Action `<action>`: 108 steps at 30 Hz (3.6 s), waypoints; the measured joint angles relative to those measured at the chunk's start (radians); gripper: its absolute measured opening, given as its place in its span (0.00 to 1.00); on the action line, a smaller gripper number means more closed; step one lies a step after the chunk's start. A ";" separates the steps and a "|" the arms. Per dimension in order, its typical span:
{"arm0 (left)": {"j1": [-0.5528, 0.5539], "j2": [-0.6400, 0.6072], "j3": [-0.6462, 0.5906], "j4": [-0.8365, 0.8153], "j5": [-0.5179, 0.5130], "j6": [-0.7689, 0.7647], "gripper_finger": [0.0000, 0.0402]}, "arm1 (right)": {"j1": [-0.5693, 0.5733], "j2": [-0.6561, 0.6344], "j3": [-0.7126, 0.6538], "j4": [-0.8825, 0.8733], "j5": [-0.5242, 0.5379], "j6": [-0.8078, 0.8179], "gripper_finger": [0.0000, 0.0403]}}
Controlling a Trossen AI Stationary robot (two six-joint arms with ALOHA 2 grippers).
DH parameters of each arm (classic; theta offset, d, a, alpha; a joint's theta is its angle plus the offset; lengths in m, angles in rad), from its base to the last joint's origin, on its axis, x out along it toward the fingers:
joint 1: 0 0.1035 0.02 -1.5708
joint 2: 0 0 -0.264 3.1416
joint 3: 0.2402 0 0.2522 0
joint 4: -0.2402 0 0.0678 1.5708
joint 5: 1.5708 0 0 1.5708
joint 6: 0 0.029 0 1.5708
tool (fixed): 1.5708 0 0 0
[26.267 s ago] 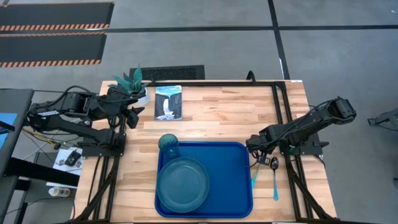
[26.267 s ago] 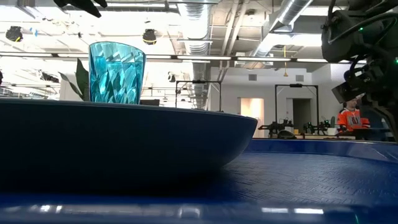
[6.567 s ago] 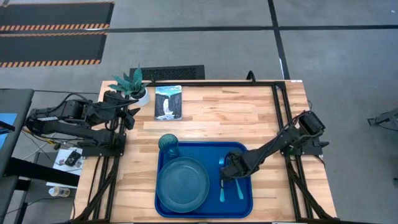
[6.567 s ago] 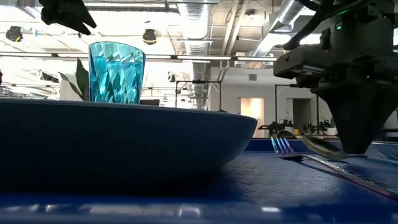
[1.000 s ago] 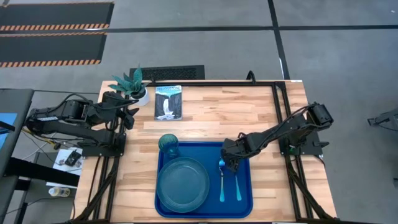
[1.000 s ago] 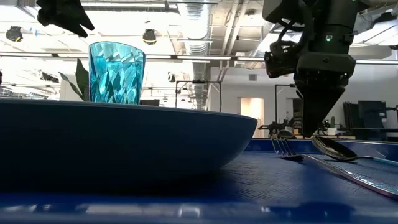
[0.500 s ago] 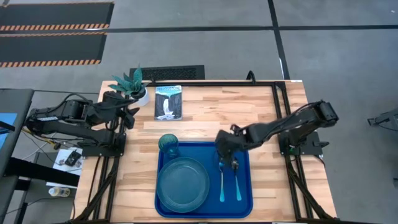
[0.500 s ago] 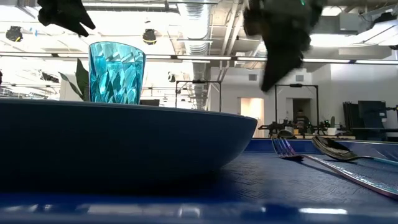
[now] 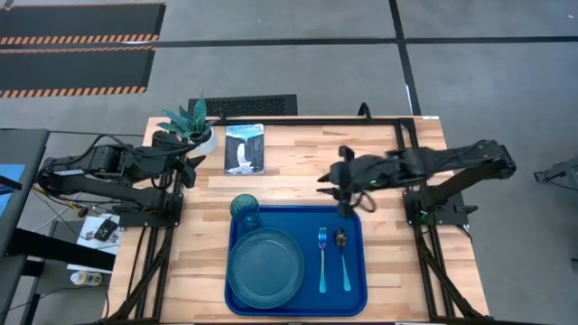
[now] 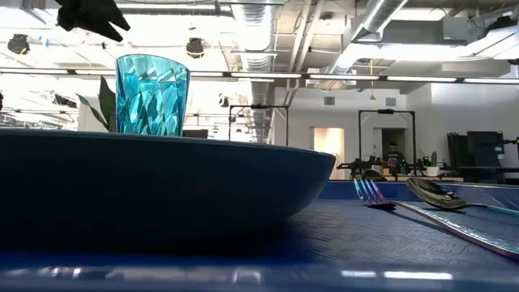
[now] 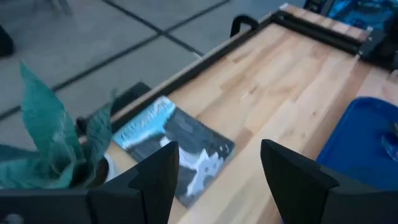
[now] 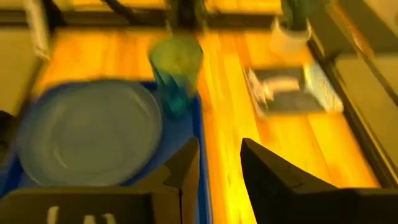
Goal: Pick and place plate/cup/fork/spoon on tray
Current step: Return to Home Position
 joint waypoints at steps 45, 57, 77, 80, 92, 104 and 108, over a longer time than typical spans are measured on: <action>0.000 -0.620 -0.879 1.187 0.058 0.092 0.53 | -0.047 -1.070 -1.362 1.146 0.057 0.237 0.34; 0.000 -0.613 -0.966 1.165 -0.171 -0.085 0.53 | -0.049 -1.070 -1.363 0.995 0.115 0.252 0.35; 0.000 -0.613 -0.968 1.122 -0.147 -0.139 0.53 | -0.049 -1.069 -1.365 0.829 0.108 0.243 0.34; 0.000 -0.613 -0.968 1.120 -0.147 -0.139 0.53 | -0.049 -1.069 -1.365 0.824 0.108 0.246 0.34; 0.000 -0.613 -0.969 1.121 -0.145 -0.214 0.53 | -0.049 -1.069 -1.365 0.815 0.107 0.295 0.35; 0.000 -0.613 -0.969 1.121 -0.144 -0.153 0.53 | -0.049 -1.069 -1.366 0.806 0.107 0.295 0.34; 0.000 -0.613 -0.969 1.121 -0.144 -0.122 0.53 | -0.049 -1.069 -1.366 0.806 0.107 0.295 0.34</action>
